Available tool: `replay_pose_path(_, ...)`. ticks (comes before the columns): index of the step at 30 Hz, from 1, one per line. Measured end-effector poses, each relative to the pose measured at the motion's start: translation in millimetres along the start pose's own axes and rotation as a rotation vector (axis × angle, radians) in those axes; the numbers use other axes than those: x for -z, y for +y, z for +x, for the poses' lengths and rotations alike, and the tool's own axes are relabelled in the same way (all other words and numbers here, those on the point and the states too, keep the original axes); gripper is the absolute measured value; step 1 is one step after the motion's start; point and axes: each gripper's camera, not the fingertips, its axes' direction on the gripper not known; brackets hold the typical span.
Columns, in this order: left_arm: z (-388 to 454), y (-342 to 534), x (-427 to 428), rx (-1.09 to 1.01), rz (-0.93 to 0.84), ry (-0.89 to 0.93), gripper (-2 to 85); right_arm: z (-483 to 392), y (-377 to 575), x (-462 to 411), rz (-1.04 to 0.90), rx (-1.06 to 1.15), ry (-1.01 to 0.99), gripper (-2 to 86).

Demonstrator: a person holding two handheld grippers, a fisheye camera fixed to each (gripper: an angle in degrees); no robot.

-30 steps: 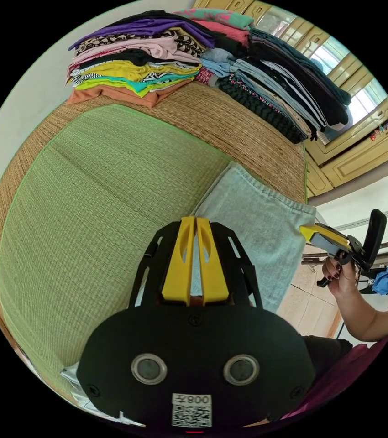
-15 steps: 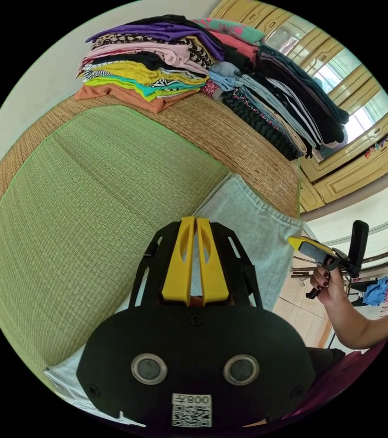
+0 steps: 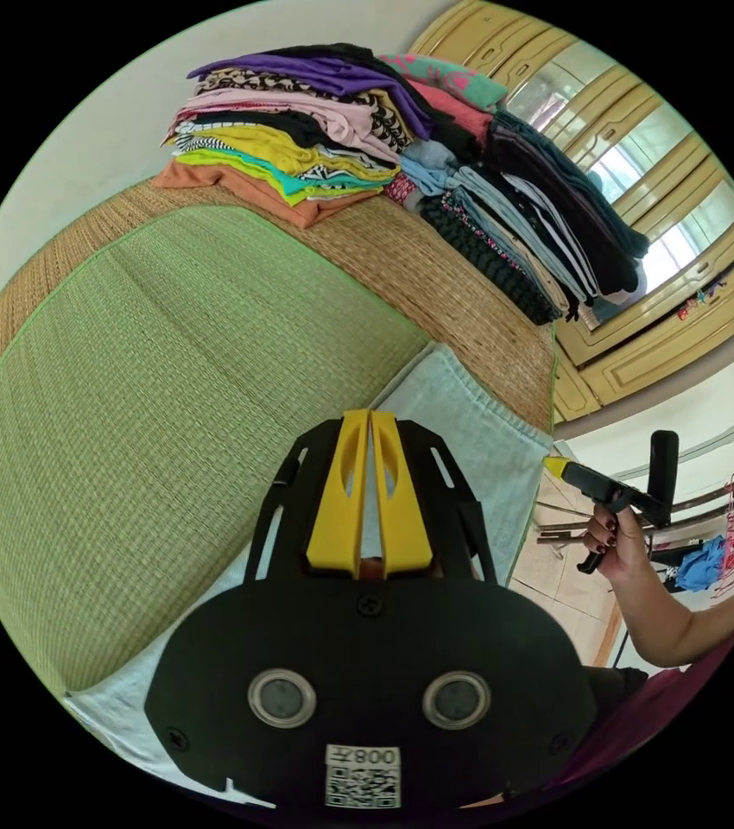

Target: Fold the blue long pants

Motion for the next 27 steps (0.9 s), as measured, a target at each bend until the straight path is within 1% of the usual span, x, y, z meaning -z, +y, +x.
replay_pose_path(5,-17.5,51.4,-26.8,0.033,0.038,0.023,0.2,-44.0,-4.9,-9.8,0.006,0.093,0.151,0.2)
replay_pose_path(7,-24.8,72.1,-35.9,0.048,0.049,0.031,0.2,-46.0,-8.2,-18.5,-0.001,0.087,0.188,0.2)
replay_pose_path(11,-44.8,125.8,-54.9,0.073,0.070,0.041,0.2,-13.6,-10.9,-34.7,-0.019,-0.051,0.093,0.1)
replay_pose_path(12,-47.7,133.6,-58.8,0.073,0.068,0.045,0.2,-6.6,-9.9,-34.4,0.007,-0.099,0.111,0.1)
replay_pose_path(14,-57.2,164.4,-76.4,0.068,0.050,0.036,0.2,-3.4,-11.2,-28.8,0.028,-0.120,0.143,0.1)
replay_pose_path(17,-67.6,200.0,-105.0,0.058,0.021,0.032,0.2,-26.8,-14.8,-24.3,0.046,-0.048,0.158,0.1)
replay_pose_path(20,-79.7,232.9,-139.8,0.082,-0.016,0.025,0.2,-80.1,-19.3,-57.4,-0.030,0.105,0.141,0.1)
replay_pose_path(22,-84.3,252.1,-149.6,0.088,0.000,0.053,0.2,-109.8,-21.2,-90.1,-0.093,0.175,0.160,0.0)
replay_pose_path(23,-86.4,266.3,-151.5,0.088,0.022,0.063,0.2,-123.2,-22.4,-114.2,-0.137,0.213,0.195,0.0)
replay_pose_path(24,-87.6,274.4,-151.3,0.087,0.036,0.063,0.2,-129.0,-21.8,-140.2,-0.179,0.236,0.281,0.0)
replay_pose_path(25,-91.3,292.8,-149.3,0.087,0.058,0.062,0.2,-130.1,-21.3,-149.1,-0.191,0.242,0.295,0.0)
replay_pose_path(26,-98.0,315.4,-144.1,0.098,0.082,0.060,0.2,-133.5,-22.8,-149.5,-0.159,0.228,0.266,0.1)
replay_pose_path(27,-102.4,328.2,-140.4,0.107,0.098,0.058,0.2,-136.8,-26.2,-152.7,-0.178,0.215,0.258,0.1)
